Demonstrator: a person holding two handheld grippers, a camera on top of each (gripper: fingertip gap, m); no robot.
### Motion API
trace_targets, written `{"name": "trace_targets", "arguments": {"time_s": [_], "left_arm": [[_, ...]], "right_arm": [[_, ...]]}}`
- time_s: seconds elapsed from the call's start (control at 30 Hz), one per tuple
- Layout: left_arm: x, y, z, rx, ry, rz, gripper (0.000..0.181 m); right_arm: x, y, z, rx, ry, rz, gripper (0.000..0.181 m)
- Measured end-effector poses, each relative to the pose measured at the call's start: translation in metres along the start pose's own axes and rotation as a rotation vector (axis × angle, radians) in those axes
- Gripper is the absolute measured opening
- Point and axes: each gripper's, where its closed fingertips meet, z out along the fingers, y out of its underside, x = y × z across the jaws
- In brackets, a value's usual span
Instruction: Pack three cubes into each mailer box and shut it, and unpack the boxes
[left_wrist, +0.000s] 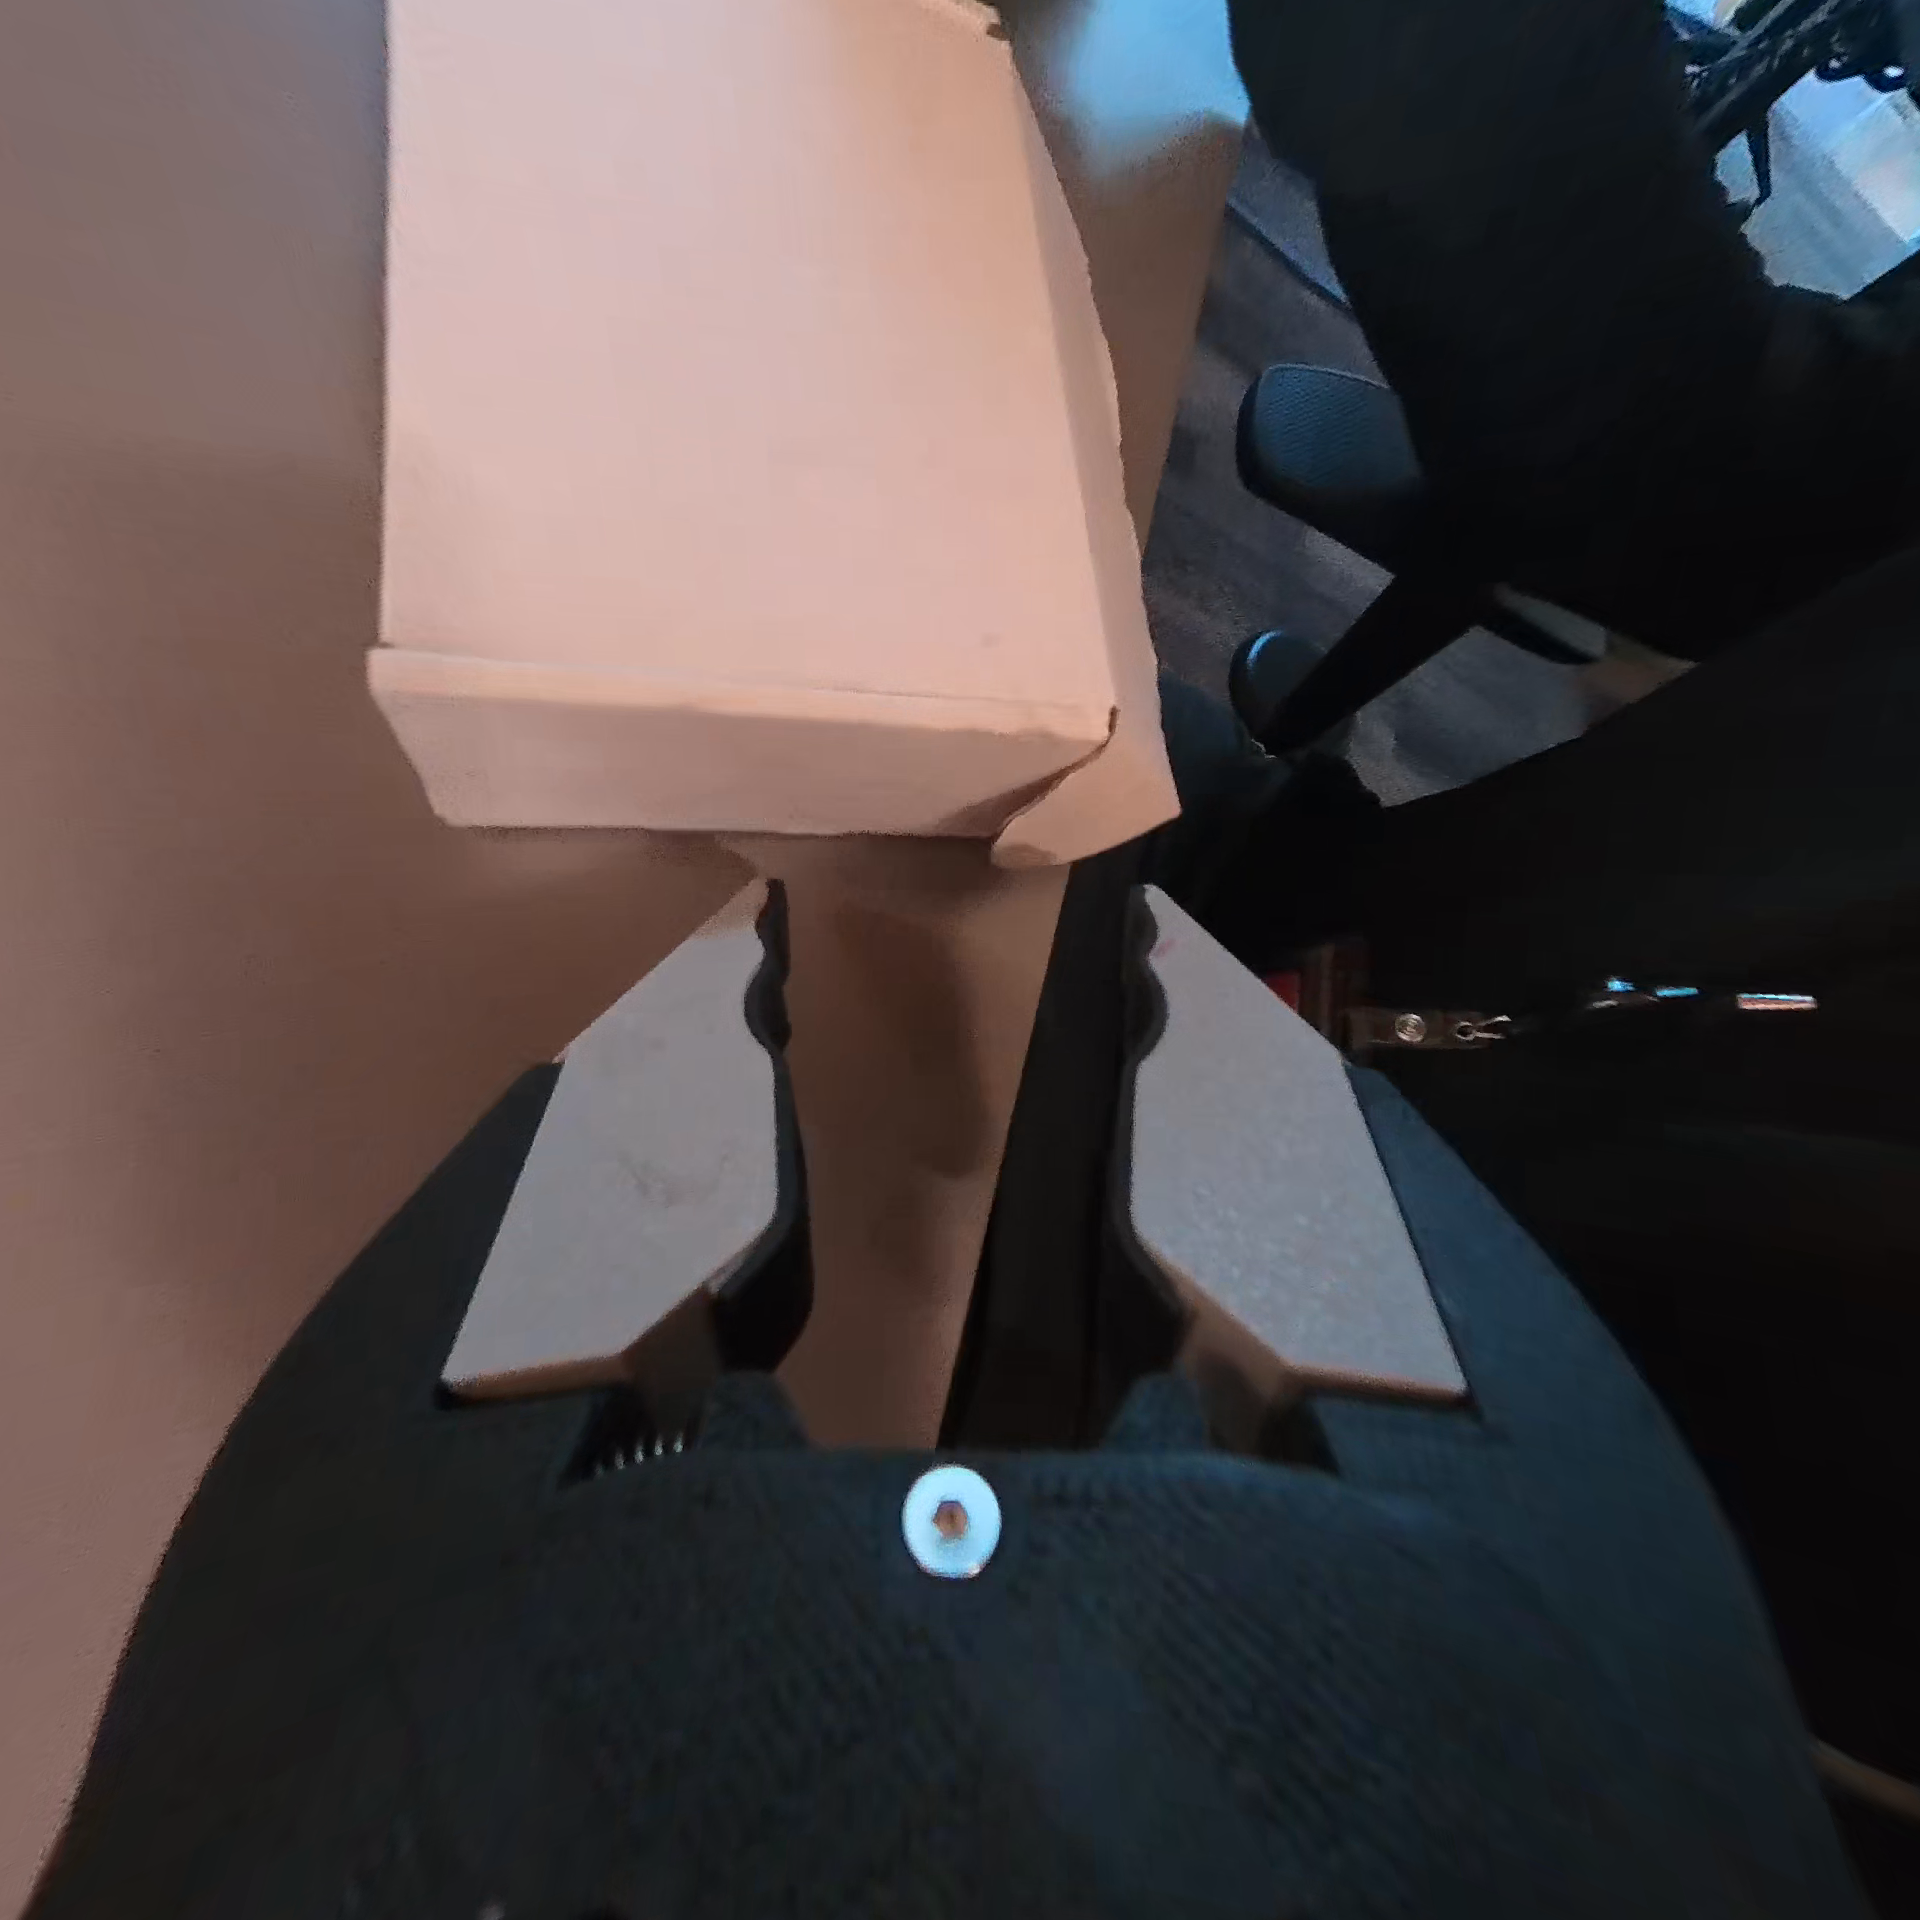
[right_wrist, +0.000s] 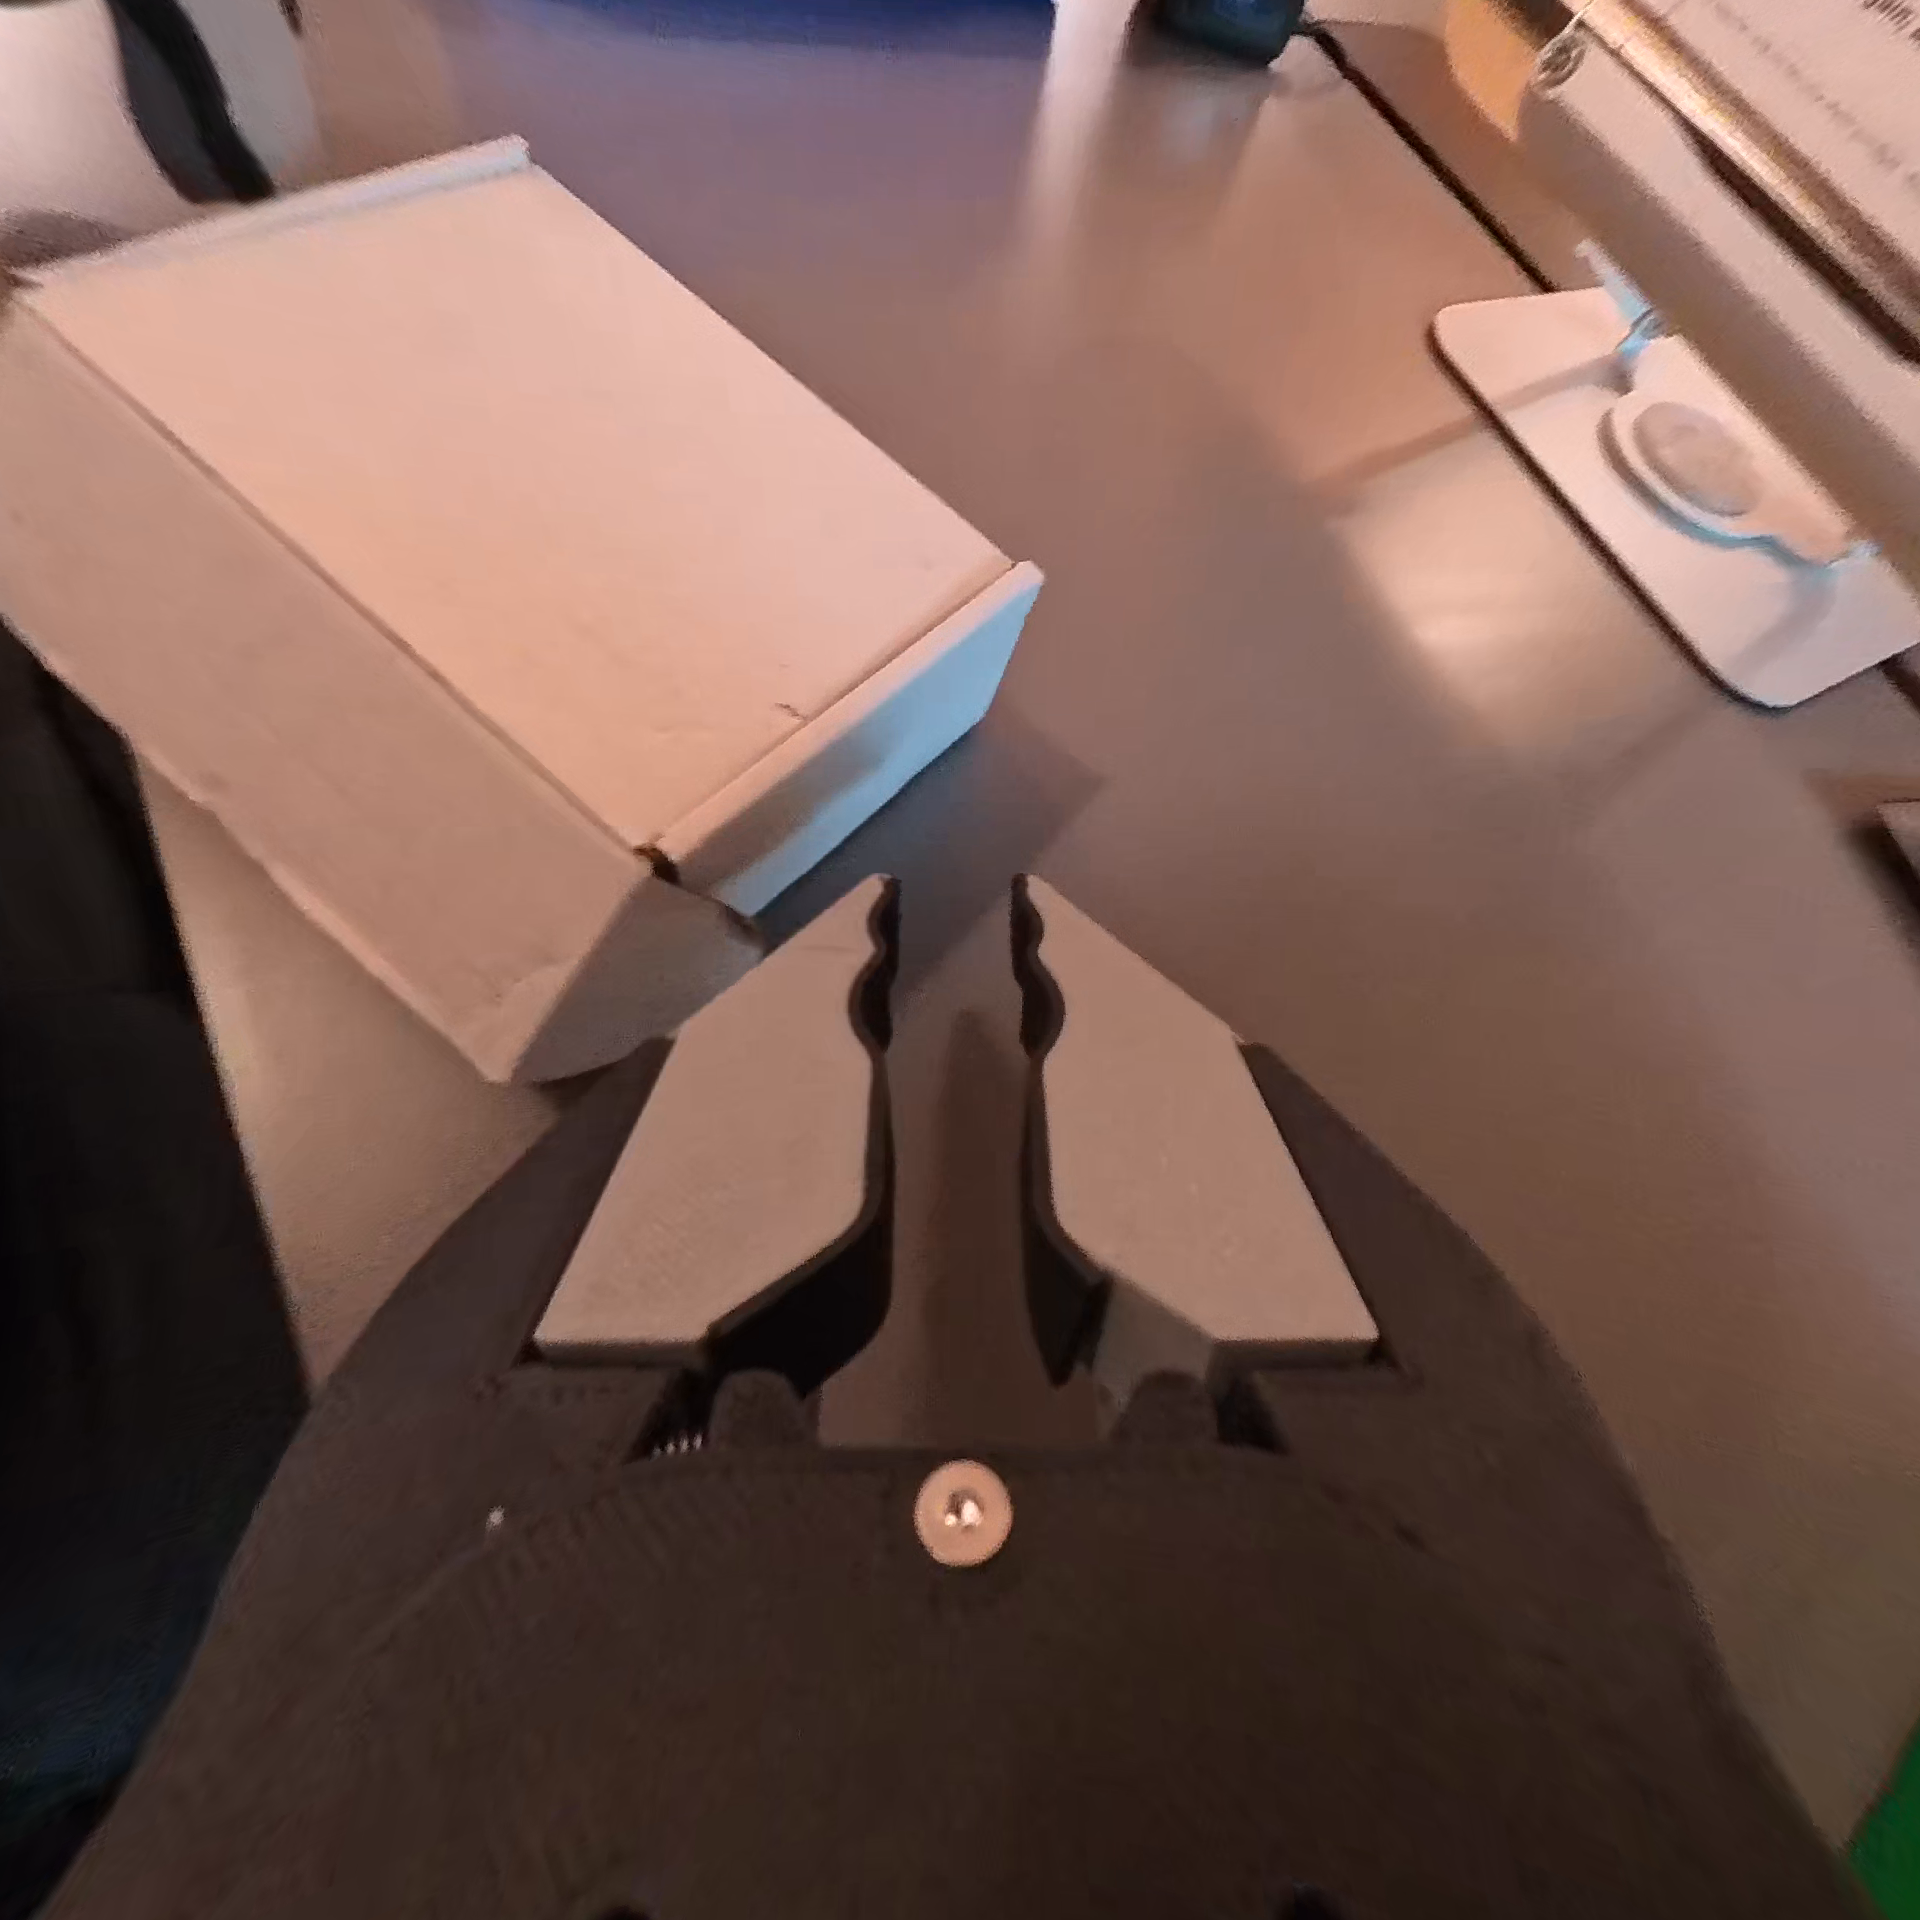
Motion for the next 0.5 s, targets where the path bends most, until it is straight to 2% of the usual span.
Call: {"name": "trace_targets", "arguments": {"time_s": [0.07,0.17,0.2,0.27,0.4,0.5], "left_arm": [[-0.002,-0.003,0.006,0.008,-0.017,0.021,0.061],[-0.013,0.000,0.013,-0.022,-0.086,0.041,0.048],[-0.011,0.000,0.015,-0.017,-0.077,0.049,0.041],[-0.006,0.000,0.017,-0.020,-0.046,0.049,0.037],[-0.001,0.003,0.014,-0.041,-0.036,0.080,0.035],[0.010,0.000,0.008,-0.021,0.001,0.104,0.032]], "right_arm": [[0.000,0.001,0.006,0.007,0.021,-0.040,0.010],[-0.020,0.004,0.015,-0.017,-0.067,-0.077,0.008],[-0.026,0.005,0.017,-0.029,-0.088,-0.087,0.000],[-0.031,0.005,0.020,-0.040,-0.097,-0.114,0.000],[-0.042,0.005,0.013,-0.045,-0.162,-0.131,0.000],[-0.044,-0.008,0.002,0.018,-0.175,-0.137,0.000]]}}
